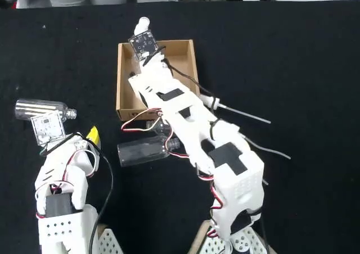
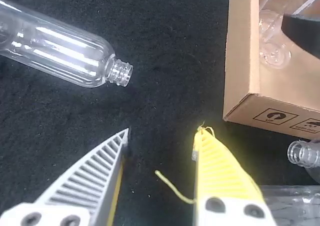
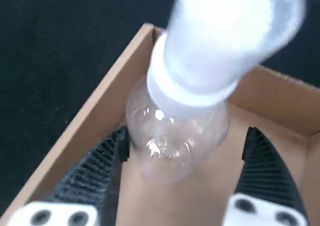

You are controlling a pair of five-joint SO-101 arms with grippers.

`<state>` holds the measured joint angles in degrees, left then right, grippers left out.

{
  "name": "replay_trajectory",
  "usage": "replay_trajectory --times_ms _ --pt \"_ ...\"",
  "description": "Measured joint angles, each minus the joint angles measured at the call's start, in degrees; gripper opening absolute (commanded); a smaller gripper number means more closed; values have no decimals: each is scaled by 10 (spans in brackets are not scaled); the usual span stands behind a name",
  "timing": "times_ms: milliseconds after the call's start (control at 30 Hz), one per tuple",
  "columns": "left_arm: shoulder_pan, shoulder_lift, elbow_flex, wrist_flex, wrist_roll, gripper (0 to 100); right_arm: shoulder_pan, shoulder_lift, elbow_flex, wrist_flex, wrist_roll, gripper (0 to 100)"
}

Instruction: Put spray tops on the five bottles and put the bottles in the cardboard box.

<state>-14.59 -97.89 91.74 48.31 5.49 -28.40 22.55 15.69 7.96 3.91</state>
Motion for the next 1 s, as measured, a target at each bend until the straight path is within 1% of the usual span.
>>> replay_trajectory --times_ms 267,433,700,833,1000 --pt "0 0 0 0 0 191 -1 0 0 21 0 309" --pt "0 0 0 0 0 191 -14 0 0 41 0 309" --pt "0 0 0 0 0 191 -13 -4 0 45 0 309" --pt "0 0 0 0 0 191 -12 -43 6 69 0 309" --pt "0 0 0 0 0 191 -12 -96 6 130 0 309"
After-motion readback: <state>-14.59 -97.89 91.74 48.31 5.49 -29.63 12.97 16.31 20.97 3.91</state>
